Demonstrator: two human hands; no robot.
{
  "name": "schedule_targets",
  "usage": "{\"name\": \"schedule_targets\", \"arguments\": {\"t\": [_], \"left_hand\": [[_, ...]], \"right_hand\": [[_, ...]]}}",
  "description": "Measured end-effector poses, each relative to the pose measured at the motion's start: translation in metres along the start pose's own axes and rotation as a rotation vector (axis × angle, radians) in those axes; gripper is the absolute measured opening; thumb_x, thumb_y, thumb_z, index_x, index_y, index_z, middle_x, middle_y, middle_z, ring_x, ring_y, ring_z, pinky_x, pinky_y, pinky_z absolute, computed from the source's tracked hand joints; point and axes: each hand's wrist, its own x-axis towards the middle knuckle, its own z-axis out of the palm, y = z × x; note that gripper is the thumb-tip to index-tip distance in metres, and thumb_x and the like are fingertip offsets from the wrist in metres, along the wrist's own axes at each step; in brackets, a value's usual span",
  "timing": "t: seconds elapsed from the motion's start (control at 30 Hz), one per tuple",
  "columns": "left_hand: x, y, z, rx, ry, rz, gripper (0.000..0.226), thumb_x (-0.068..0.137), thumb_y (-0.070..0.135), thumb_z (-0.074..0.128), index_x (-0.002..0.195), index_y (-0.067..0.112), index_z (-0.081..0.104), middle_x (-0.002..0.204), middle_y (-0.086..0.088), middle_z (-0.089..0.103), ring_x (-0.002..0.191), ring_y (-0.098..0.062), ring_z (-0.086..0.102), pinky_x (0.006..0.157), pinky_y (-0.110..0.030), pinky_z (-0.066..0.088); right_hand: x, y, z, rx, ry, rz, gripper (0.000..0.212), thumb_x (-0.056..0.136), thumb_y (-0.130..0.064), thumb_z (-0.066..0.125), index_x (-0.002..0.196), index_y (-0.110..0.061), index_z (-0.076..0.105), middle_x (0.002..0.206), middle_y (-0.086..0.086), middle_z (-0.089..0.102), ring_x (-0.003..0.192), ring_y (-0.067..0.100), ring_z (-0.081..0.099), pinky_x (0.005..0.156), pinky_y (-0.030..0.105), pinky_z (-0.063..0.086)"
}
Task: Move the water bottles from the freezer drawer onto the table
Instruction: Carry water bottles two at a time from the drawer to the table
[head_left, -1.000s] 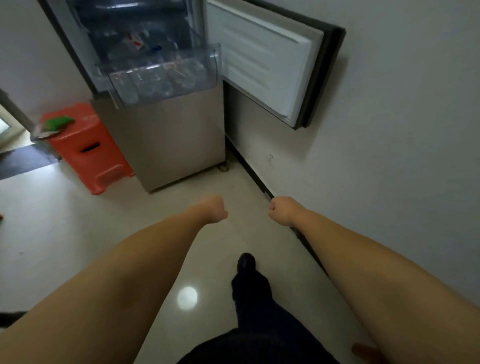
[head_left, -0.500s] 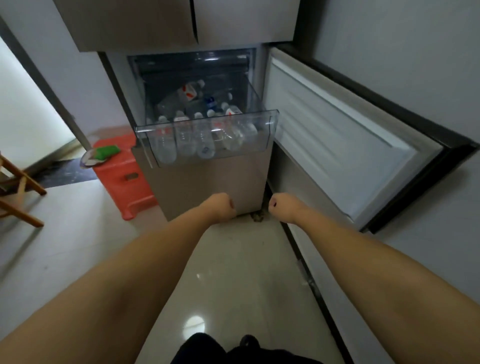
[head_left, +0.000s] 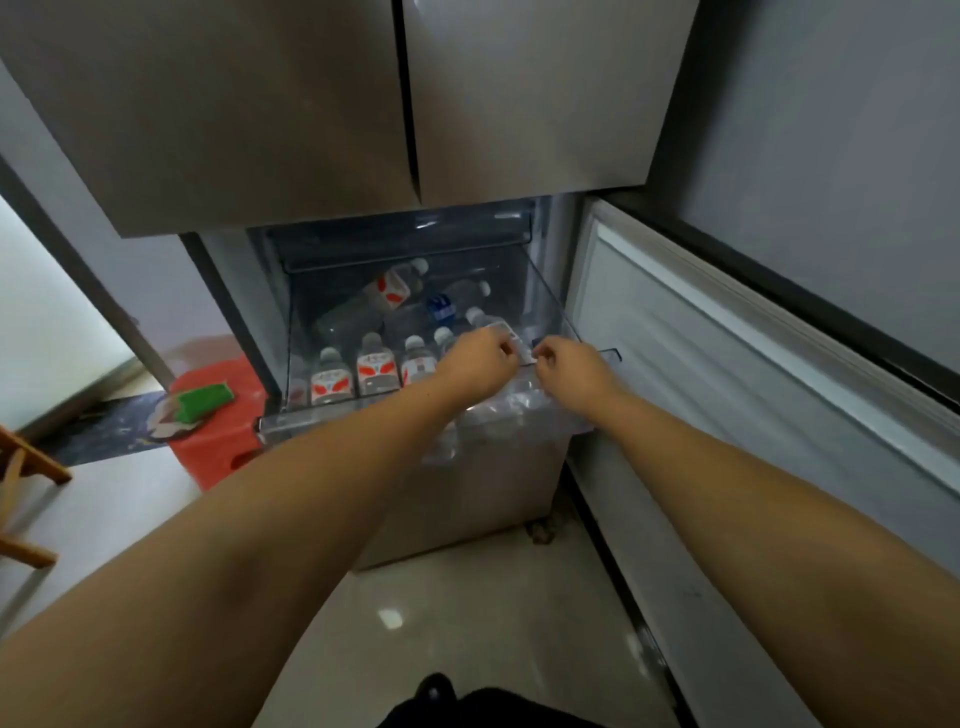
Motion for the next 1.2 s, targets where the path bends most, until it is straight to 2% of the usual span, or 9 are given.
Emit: {"name": "schedule_targets", "arguments": {"t": [0.17, 0.27, 0.37, 0.47, 0.57, 0.7, 0.93, 1.07, 1.2], "left_hand": [[0.062, -0.024, -0.013, -0.008, -0.077, -0.162, 0.022, 0.092, 0.019, 0.051, 0.103, 0.006, 0.064, 0.103, -0.012, 0.067, 0.098, -0.029, 0.064, 0.085, -0.037, 0.052], [0.079, -0.034, 0.001, 0.009, -0.288, -0.345, 0.037, 0.096, 0.029, 0.051, 0.125, 0.007, 0.054, 0.127, -0.012, 0.057, 0.114, -0.029, 0.057, 0.097, -0.038, 0.049], [0.103, -0.045, 0.023, -0.011, -0.42, -0.477, 0.055, 0.093, 0.024, 0.057, 0.143, 0.014, 0.037, 0.148, -0.012, 0.038, 0.131, -0.031, 0.045, 0.107, -0.044, 0.043], [0.123, -0.054, 0.044, -0.019, -0.416, -0.602, 0.063, 0.093, 0.027, 0.056, 0.148, 0.015, 0.029, 0.152, -0.01, 0.032, 0.137, -0.032, 0.036, 0.111, -0.047, 0.036], [0.138, -0.056, 0.062, -0.035, -0.347, -0.804, 0.076, 0.096, 0.038, 0.049, 0.153, 0.014, 0.005, 0.158, -0.015, 0.014, 0.143, -0.034, 0.025, 0.115, -0.046, 0.03], [0.147, -0.052, 0.081, -0.175, -0.254, -1.081, 0.11, 0.087, 0.049, 0.06, 0.149, 0.006, -0.02, 0.158, -0.022, 0.008, 0.143, -0.037, 0.023, 0.115, -0.048, 0.029], [0.155, -0.058, 0.093, 0.058, -0.268, -1.077, 0.095, 0.094, 0.042, 0.049, 0.15, 0.002, -0.017, 0.159, -0.018, 0.0, 0.147, -0.033, 0.011, 0.117, -0.043, 0.019], [0.15, -0.059, 0.081, -0.228, -0.132, -1.057, 0.101, 0.09, 0.037, 0.06, 0.151, 0.008, -0.014, 0.155, -0.024, 0.016, 0.142, -0.038, 0.025, 0.113, -0.047, 0.028], [0.153, -0.065, 0.064, -0.436, -0.074, -0.968, 0.102, 0.088, 0.041, 0.062, 0.152, 0.014, -0.013, 0.155, -0.02, 0.02, 0.14, -0.038, 0.031, 0.11, -0.045, 0.033]], "right_hand": [[0.061, -0.005, 0.0, 0.108, 0.081, 0.033, 0.028, 0.096, -0.018, 0.046, 0.119, -0.01, 0.06, 0.104, 0.016, 0.069, 0.095, 0.032, 0.065, 0.084, 0.039, 0.054], [0.093, 0.003, 0.008, 0.051, -0.041, 0.087, 0.034, 0.097, -0.019, 0.048, 0.128, -0.007, 0.055, 0.118, 0.018, 0.064, 0.108, 0.033, 0.059, 0.09, 0.034, 0.047], [0.126, 0.013, 0.022, -0.003, -0.23, 0.147, 0.045, 0.096, -0.022, 0.052, 0.137, -0.006, 0.045, 0.133, 0.019, 0.055, 0.119, 0.033, 0.054, 0.096, 0.033, 0.043], [0.151, 0.02, 0.043, 0.02, -0.394, 0.198, 0.057, 0.093, -0.03, 0.058, 0.142, -0.01, 0.035, 0.137, 0.015, 0.05, 0.12, 0.031, 0.054, 0.099, 0.036, 0.046], [0.167, 0.024, 0.063, 0.097, -0.492, 0.249, 0.06, 0.09, -0.032, 0.06, 0.141, -0.019, 0.033, 0.13, 0.007, 0.049, 0.113, 0.026, 0.055, 0.093, 0.031, 0.046], [0.19, 0.044, 0.096, 0.075, -0.592, 0.259, 0.097, 0.078, -0.038, 0.069, 0.151, -0.035, 0.005, 0.148, 0.012, 0.034, 0.126, 0.035, 0.048, 0.103, 0.048, 0.045], [0.198, 0.047, 0.106, 0.054, -0.591, 0.311, 0.102, 0.08, -0.041, 0.068, 0.151, -0.032, -0.004, 0.147, 0.017, 0.033, 0.125, 0.037, 0.049, 0.101, 0.044, 0.045], [0.206, 0.047, 0.102, 0.21, -0.555, 0.37, 0.092, 0.075, -0.032, 0.07, 0.149, -0.027, 0.017, 0.132, 0.011, 0.054, 0.109, 0.029, 0.06, 0.094, 0.04, 0.051], [0.205, 0.039, 0.077, 0.375, -0.519, 0.463, 0.082, 0.084, -0.026, 0.068, 0.149, -0.015, 0.02, 0.135, 0.012, 0.05, 0.118, 0.03, 0.054, 0.088, 0.034, 0.047]]}}
